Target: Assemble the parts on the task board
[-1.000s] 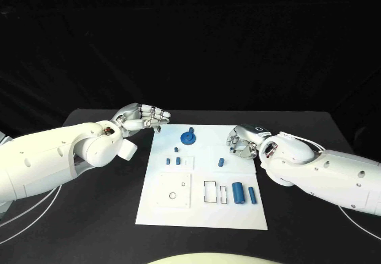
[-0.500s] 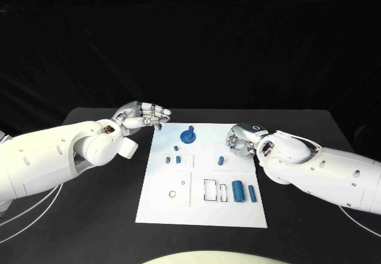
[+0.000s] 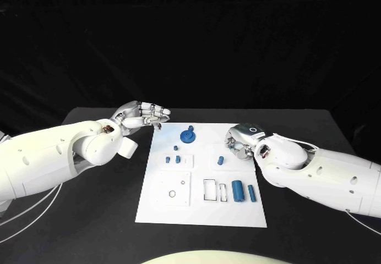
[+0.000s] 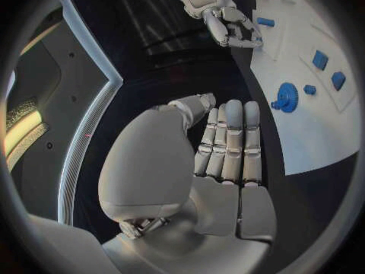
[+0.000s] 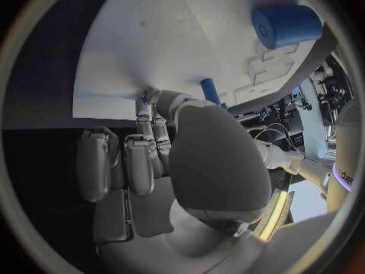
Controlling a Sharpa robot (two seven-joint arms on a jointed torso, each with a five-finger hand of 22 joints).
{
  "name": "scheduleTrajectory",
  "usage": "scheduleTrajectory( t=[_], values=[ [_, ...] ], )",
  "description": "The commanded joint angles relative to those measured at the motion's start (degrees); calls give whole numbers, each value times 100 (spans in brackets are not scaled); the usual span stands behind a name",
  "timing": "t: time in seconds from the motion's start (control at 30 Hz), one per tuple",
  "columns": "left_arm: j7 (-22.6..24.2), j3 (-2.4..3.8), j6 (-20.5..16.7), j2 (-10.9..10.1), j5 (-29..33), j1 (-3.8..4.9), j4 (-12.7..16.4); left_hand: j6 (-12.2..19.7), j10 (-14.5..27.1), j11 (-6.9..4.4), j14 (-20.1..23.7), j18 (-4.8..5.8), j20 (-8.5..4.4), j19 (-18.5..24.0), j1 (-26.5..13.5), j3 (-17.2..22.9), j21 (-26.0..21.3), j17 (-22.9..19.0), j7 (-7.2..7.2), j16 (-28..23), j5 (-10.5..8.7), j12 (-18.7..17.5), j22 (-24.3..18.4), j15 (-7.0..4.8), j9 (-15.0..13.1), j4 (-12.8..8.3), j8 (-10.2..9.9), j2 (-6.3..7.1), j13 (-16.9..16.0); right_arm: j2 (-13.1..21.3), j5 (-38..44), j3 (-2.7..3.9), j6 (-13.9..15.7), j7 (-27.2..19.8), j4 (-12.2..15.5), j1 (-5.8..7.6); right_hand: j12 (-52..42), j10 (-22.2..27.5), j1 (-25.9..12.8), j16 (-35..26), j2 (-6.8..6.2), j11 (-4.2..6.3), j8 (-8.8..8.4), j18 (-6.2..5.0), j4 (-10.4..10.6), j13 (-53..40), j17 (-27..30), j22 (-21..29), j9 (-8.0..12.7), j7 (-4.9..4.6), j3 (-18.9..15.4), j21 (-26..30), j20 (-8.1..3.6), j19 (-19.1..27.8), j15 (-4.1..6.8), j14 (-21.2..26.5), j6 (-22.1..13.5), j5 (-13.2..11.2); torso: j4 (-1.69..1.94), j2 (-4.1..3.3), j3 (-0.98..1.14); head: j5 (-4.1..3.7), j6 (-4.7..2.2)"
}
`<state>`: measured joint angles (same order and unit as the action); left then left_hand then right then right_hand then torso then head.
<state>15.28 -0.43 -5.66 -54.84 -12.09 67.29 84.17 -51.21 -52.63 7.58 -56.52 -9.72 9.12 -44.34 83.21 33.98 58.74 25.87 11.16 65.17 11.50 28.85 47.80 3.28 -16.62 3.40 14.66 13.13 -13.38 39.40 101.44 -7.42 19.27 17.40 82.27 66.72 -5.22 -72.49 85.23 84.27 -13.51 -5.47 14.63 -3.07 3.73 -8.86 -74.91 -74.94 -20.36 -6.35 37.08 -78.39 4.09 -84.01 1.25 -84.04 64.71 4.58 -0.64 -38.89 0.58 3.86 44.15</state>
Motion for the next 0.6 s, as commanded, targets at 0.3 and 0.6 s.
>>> scheduleTrajectory(
  t=[0.3, 0.6],
  values=[
    [44, 5, -3, -5, 31, 7, 25, 50, 46, -4, 32, -82, 8, -47, -31, -20, -28, -9, 11, -8, 29, 32, -6, 15, 9, -25, -2, -36, -7, 139, 284, -19, 432, 181, 200, -32, -3, -399, -135, -26, -16, 311, 22, 91, -293, -132, -378, -1094, -19, 9, 219, -91, -36, -261, 67, -357, 72, 5, -4, 2, -7, 7, -11],
    [50, 5, -8, -3, 32, 7, 9, 57, 48, -2, 32, -82, 9, -49, -33, -21, -29, -11, 14, -9, 29, 36, -7, 16, 11, -25, -5, -37, -7, 405, 74, 45, 656, 102, 614, 92, -1, -405, -156, -33, -17, 313, 22, 91, -305, -135, -365, -1094, -22, 10, 226, -89, -36, -261, 68, -354, 79, 4, -7, -2, -2, 24, -19]
  ],
)
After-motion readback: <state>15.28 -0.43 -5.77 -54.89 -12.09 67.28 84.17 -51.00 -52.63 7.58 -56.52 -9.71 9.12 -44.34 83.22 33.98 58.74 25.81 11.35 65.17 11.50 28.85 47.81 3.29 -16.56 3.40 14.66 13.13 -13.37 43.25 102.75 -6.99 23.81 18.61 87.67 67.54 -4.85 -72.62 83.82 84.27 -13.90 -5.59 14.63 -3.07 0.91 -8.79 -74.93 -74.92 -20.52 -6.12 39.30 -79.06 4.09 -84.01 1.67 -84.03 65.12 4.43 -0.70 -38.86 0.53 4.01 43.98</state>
